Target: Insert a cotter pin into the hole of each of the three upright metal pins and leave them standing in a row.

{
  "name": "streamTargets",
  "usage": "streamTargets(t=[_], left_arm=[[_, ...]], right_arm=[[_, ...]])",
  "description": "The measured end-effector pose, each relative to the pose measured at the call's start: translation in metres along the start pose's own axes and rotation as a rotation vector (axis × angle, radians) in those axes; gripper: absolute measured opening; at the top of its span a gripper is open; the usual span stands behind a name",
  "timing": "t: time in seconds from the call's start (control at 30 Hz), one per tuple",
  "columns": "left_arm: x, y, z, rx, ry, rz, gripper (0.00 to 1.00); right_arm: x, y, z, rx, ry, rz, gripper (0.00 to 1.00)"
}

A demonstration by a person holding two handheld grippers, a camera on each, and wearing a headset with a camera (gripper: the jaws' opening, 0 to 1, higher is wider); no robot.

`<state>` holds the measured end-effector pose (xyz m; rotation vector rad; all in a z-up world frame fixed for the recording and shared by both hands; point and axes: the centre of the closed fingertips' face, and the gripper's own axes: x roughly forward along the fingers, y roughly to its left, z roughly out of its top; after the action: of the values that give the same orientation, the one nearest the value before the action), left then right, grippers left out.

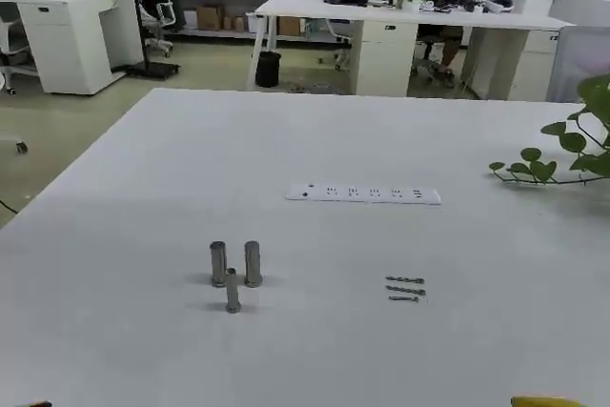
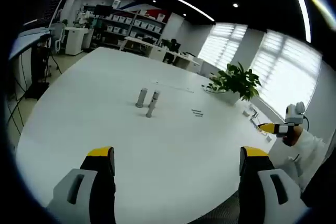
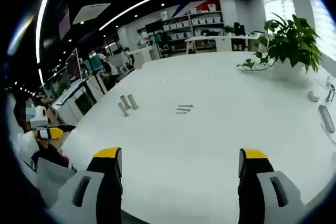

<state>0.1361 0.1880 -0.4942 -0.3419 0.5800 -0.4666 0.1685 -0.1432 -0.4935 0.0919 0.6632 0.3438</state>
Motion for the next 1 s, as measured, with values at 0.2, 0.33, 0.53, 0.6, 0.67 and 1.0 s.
streamTargets(t=[0.2,0.33,0.53,0.6,0.67,1.0], left_arm=[[0.0018,-0.0017,-0.0004,0.003,0.009,-0.007,0.99],[0.0031,-0.0024,-0.0014,0.007,0.015,-0.008,0.99],[0.0047,-0.0041,-0.0040,0.004,0.021,-0.014,0.99],[0.0051,-0.0046,-0.0048,0.003,0.022,-0.015,0.99],[0.0055,-0.0053,-0.0050,0.002,0.021,-0.017,0.99],[0.0041,-0.0016,-0.0070,0.002,0.027,-0.003,0.99]], right_arm=[[0.0002,-0.0002,-0.0020,0.003,0.006,-0.002,0.92],[0.0000,-0.0007,-0.0043,0.008,0.015,-0.001,0.91],[-0.0005,-0.0020,-0.0070,-0.008,0.019,-0.004,0.91],[-0.0005,-0.0020,-0.0079,-0.014,0.024,-0.004,0.92],[-0.0004,-0.0019,-0.0083,-0.011,0.025,-0.003,0.92],[0.0000,-0.0012,-0.0103,-0.004,0.026,0.001,0.91]])
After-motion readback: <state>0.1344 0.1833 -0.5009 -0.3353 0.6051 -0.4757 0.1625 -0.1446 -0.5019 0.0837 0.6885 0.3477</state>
